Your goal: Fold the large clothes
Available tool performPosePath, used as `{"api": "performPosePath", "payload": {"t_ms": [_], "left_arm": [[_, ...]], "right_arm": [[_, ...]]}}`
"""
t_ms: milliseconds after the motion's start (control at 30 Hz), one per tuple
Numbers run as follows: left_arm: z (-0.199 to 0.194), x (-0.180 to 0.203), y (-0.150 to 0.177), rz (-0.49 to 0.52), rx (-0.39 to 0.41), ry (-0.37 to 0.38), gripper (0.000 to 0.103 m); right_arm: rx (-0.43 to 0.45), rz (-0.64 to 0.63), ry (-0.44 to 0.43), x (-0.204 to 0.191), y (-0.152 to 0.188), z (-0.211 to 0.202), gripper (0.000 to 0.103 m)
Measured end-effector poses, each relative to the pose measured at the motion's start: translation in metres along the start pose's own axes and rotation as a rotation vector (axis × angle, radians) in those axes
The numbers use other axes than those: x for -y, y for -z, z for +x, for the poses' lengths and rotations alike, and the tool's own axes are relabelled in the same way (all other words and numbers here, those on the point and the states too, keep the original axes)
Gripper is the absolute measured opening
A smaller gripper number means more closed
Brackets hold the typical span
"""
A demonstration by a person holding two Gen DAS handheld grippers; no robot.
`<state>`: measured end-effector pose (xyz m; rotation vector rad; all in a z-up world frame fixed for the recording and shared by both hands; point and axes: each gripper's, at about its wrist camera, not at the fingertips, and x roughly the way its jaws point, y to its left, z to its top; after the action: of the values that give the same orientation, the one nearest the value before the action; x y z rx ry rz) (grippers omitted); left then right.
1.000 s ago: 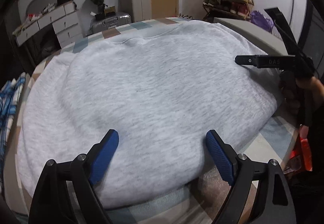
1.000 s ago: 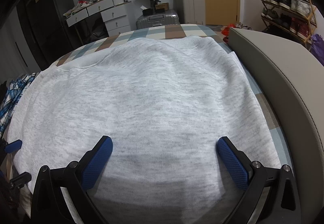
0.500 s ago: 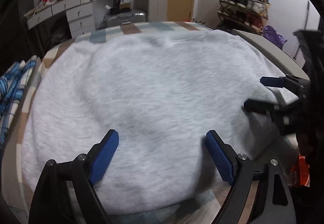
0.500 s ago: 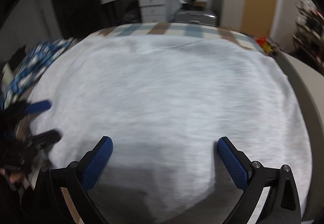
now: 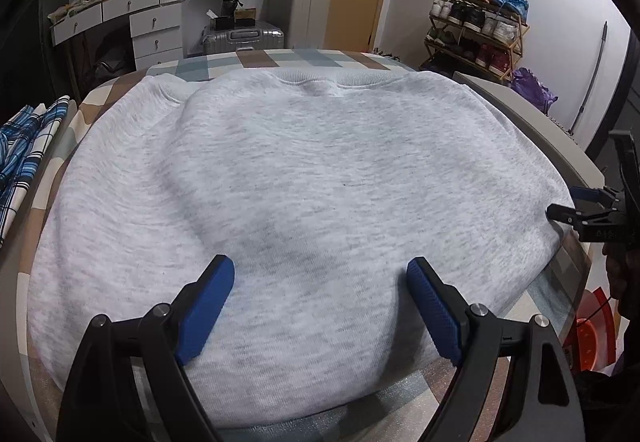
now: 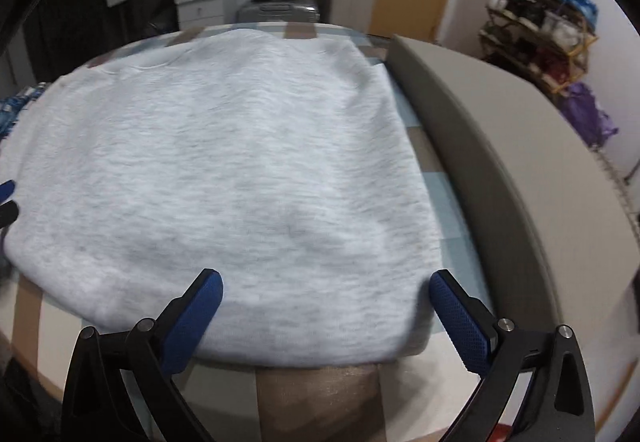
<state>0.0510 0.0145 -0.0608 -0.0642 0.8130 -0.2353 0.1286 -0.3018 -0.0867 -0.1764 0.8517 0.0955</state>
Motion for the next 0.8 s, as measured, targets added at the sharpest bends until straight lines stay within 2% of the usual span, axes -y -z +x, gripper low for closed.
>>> {"api": "performPosePath", "payload": {"t_ms": [133, 233, 300, 367, 467, 500, 533, 633, 700, 800], "left_arm": [[0.0, 0.0, 0.001, 0.0, 0.003, -0.003, 0.085], [-0.001, -0.001, 0.001, -0.005, 0.006, 0.005, 0.085], [-0.001, -0.001, 0.001, -0.003, 0.006, 0.004, 0.085], [-0.002, -0.001, 0.002, 0.0, 0.005, 0.001, 0.085], [-0.002, -0.002, 0.002, -0.001, 0.007, 0.007, 0.085], [-0.003, -0.002, 0.002, -0.002, 0.007, 0.009, 0.085], [-0.003, -0.003, 0.002, -0.002, 0.007, 0.012, 0.085], [-0.004, -0.006, 0.002, -0.009, 0.011, 0.024, 0.085], [-0.004, -0.006, 0.002, -0.009, 0.011, 0.025, 0.085], [-0.004, -0.007, 0.002, -0.011, 0.012, 0.028, 0.085]], "right_arm": [[0.068, -0.075, -0.157, -0.056, -0.028, -0.005, 0.103], [0.078, -0.197, -0.2, -0.105, -0.04, 0.008, 0.103], [0.086, -0.184, -0.222, -0.117, -0.045, 0.019, 0.103], [0.089, -0.124, -0.239, -0.106, -0.05, 0.027, 0.103], [0.092, -0.117, -0.261, -0.078, -0.049, 0.031, 0.103], [0.093, -0.127, -0.237, -0.076, -0.047, 0.029, 0.103], [0.081, -0.13, -0.173, -0.067, -0.045, 0.03, 0.103], [0.041, -0.018, -0.151, -0.032, -0.035, 0.03, 0.103], [0.038, 0.035, -0.062, -0.018, -0.032, 0.03, 0.103], [0.014, 0.089, -0.063, -0.015, -0.034, 0.026, 0.103]]}}
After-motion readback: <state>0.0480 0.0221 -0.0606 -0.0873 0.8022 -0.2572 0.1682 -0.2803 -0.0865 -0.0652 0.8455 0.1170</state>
